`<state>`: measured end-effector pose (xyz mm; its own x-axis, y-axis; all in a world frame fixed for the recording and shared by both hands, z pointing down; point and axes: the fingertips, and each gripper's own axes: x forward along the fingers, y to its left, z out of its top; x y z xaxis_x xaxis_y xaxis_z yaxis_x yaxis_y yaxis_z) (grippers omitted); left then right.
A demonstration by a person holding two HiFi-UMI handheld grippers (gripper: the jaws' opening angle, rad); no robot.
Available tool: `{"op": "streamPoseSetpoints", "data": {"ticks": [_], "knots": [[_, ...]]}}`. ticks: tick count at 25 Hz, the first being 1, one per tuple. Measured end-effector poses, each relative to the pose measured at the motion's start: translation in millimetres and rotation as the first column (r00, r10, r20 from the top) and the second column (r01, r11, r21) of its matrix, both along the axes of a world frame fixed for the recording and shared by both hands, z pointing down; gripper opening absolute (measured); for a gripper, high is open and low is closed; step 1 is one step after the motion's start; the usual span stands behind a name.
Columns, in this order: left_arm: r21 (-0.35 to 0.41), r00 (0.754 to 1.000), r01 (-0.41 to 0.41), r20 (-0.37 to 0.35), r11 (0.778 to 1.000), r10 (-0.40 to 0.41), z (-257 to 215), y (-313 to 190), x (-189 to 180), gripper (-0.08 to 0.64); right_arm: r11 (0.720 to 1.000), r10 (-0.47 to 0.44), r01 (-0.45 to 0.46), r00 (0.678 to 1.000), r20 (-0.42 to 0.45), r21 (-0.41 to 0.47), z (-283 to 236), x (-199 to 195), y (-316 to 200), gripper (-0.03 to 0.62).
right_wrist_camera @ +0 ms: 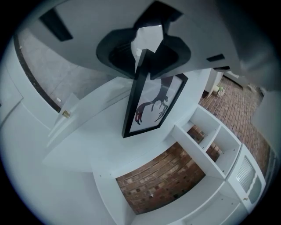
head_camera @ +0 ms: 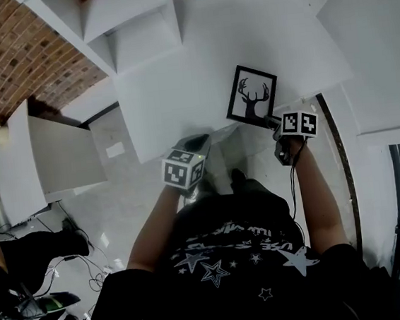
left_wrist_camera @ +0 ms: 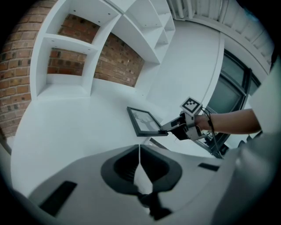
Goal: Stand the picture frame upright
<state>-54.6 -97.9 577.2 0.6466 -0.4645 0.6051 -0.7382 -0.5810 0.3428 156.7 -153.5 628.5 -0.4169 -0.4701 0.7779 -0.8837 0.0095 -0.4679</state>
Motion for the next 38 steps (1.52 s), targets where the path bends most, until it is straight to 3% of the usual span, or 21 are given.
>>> {"op": "streamPoseSetpoints", "data": {"ticks": [13, 15, 18, 24, 31, 35, 38], "knots": [[-0.123, 0.995, 0.077, -0.053, 0.989, -0.084, 9, 9, 62, 0.03, 0.967, -0.256, 0.256, 0.966, 0.042, -0.001, -1, 9, 9, 0.101], [-0.173, 0.993, 0.086, -0.068, 0.981, -0.099, 14, 10, 73, 0.149, 0.96, -0.281, 0.281, 0.958, 0.055, 0.001, 0, 10, 11, 0.098], [-0.243, 0.988, 0.113, -0.077, 0.963, -0.135, 22, 8, 86, 0.193, 0.953, -0.304, 0.304, 0.95, 0.078, 0.011, -1, 12, 11, 0.098], [-0.311, 0.959, 0.212, -0.118, 0.926, -0.259, 31, -5, 97, 0.202, 0.93, -0.367, 0.367, 0.926, 0.091, 0.023, -1, 15, 12, 0.097], [-0.38, 0.935, 0.291, -0.082, 0.878, -0.345, 47, -14, 98, 0.21, 0.91, -0.416, 0.414, 0.905, 0.095, 0.034, 0, 15, 12, 0.097], [-0.401, 0.931, 0.297, -0.08, 0.866, -0.357, 54, -15, 103, 0.21, 0.902, -0.432, 0.431, 0.896, 0.097, 0.036, 1, 14, 12, 0.097], [-0.396, 0.931, 0.307, -0.063, 0.865, -0.359, 57, -15, 104, 0.16, 0.897, -0.442, 0.44, 0.892, 0.097, 0.036, 2, 14, 11, 0.097]]}}
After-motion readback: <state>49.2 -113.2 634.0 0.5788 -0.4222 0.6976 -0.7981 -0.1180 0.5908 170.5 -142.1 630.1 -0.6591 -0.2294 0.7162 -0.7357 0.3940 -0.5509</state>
